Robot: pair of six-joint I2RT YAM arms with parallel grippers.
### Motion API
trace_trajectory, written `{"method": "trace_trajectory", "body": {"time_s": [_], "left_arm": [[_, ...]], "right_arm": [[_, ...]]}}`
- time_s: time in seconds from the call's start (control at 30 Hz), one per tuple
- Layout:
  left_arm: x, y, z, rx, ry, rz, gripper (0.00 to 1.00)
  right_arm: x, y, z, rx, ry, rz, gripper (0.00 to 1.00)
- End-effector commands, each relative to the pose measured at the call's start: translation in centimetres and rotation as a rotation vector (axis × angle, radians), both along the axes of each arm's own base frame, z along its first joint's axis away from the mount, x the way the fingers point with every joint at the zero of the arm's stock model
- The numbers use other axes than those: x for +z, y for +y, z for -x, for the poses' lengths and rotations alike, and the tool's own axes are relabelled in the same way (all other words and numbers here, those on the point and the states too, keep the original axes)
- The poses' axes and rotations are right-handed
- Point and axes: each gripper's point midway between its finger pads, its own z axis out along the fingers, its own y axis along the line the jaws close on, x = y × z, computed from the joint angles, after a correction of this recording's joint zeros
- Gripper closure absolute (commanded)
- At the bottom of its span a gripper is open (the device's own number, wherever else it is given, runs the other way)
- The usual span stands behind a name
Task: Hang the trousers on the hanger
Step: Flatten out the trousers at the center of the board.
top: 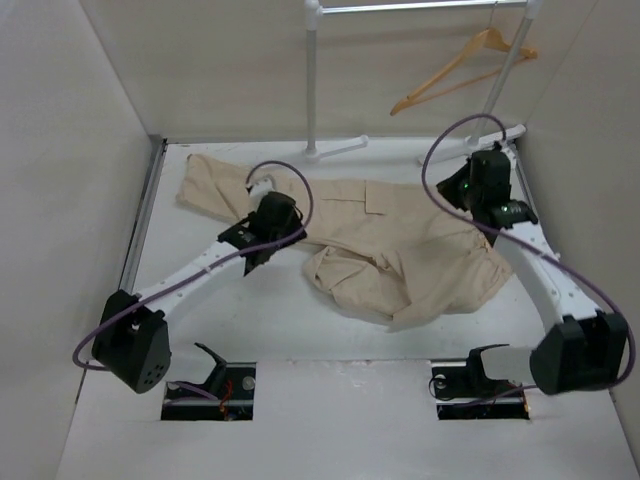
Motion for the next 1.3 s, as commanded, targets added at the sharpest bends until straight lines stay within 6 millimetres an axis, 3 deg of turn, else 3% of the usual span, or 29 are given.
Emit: {"method": "trace_trajectory", "body": {"time_s": [0.0,0.13,0.23,0.33,0.47,0.57,0.67,0.8,0.97,1.03,1.2,1.27], "left_arm": [[-3.1,-3.4,3.0,-0.089,0.065,0.053,0.46],[-4.2,-5.9,4.2,-0.193,0.074,0.075,0.29],[-5.7,-7.1,4.2,-0.257,0.103,0.055,0.31],[-7.2,-7.5,4.4,-0.285,0.135,-0.002,0.44],[-9.4,-6.8,4.4,-0.261,0.168,-0.084,0.63],[-9.5,-6.1,4.1,-0.227,0.171,-0.121,0.89],[-4.7,-5.8,4.0,-0.206,0.096,-0.119,0.93],[1.6,-3.8,6.0,-0.211,0.072,-0.193,0.94],[9.8,0.0,9.1,-0.263,0.057,-0.500,0.94],[12.8,1.3,9.4,-0.261,0.038,-0.634,0.93],[20.0,3.3,8.3,-0.263,-0.011,-0.920,0.92],[21.4,1.7,6.3,-0.262,-0.056,-0.949,0.90]], "right_arm": [[-3.2,3.0,4.9,0.097,0.038,-0.016,0.96],[-5.3,4.3,10.6,0.173,0.070,-0.023,0.78],[-7.4,4.9,13.6,0.207,0.108,-0.037,0.66],[-9.5,4.9,15.1,0.193,0.142,-0.068,0.58],[-11.9,4.7,15.5,0.171,0.188,-0.081,0.53],[-14.0,4.3,15.1,0.147,0.241,-0.077,0.46],[-16.5,3.4,14.8,0.089,0.317,-0.077,0.45],[-19.9,1.5,13.6,-0.041,0.421,-0.129,0.54],[-20.3,0.7,11.8,-0.084,0.447,-0.145,0.59],[-20.4,0.8,11.5,-0.084,0.451,-0.149,0.59],[-20.9,-0.5,11.5,-0.106,0.455,-0.137,0.59],[-21.2,-1.1,11.7,-0.117,0.454,-0.130,0.59]]}}
